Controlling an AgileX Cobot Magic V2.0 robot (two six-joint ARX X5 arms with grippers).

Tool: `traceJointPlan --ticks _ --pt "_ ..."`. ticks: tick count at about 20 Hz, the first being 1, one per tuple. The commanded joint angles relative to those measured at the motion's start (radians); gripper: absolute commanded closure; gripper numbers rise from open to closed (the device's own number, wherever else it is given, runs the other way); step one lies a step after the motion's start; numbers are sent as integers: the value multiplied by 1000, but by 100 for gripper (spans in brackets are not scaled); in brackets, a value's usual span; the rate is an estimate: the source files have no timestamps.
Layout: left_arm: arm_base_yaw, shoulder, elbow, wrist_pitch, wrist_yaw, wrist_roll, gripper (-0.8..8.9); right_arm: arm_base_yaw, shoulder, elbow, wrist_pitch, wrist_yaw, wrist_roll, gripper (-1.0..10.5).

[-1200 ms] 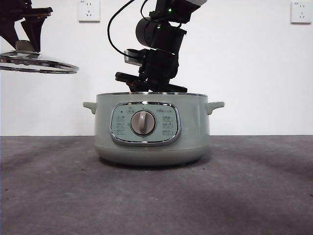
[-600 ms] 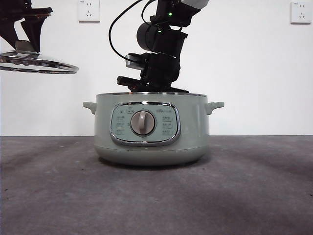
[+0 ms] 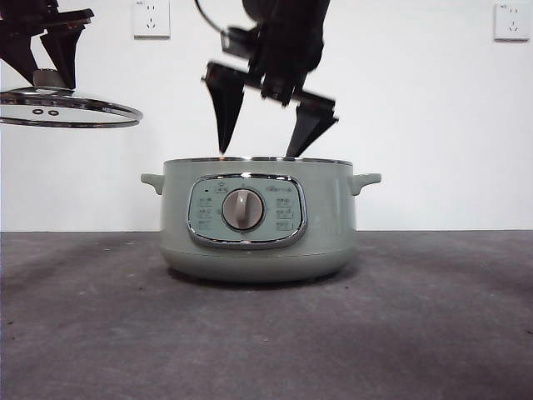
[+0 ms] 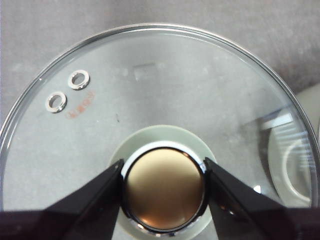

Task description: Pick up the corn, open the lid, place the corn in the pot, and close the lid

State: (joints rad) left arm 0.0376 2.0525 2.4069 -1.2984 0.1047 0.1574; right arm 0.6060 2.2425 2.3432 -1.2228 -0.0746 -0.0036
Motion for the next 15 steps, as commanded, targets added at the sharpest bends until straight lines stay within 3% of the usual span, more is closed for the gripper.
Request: traceJointPlan --ticks 1,2,3,6,11,15 --pt "-30 -25 8 11 8 11 822 3 -50 3 -44 27 -14 629" --pt "-47 -25 8 8 8 7 822 3 -74 3 -69 32 -34 844" --pt "-67 -25 8 8 8 7 822 3 -98 3 -92 40 -38 958" --pt "-124 -25 8 9 8 -5 822 3 -163 0 -153 103 -34 956" --pt "-234 -25 7 5 46 -27 822 3 -268 -43 -154 109 -35 956" --pt "-324 -24 7 23 46 -37 822 2 -391 -244 -152 117 -54 956"
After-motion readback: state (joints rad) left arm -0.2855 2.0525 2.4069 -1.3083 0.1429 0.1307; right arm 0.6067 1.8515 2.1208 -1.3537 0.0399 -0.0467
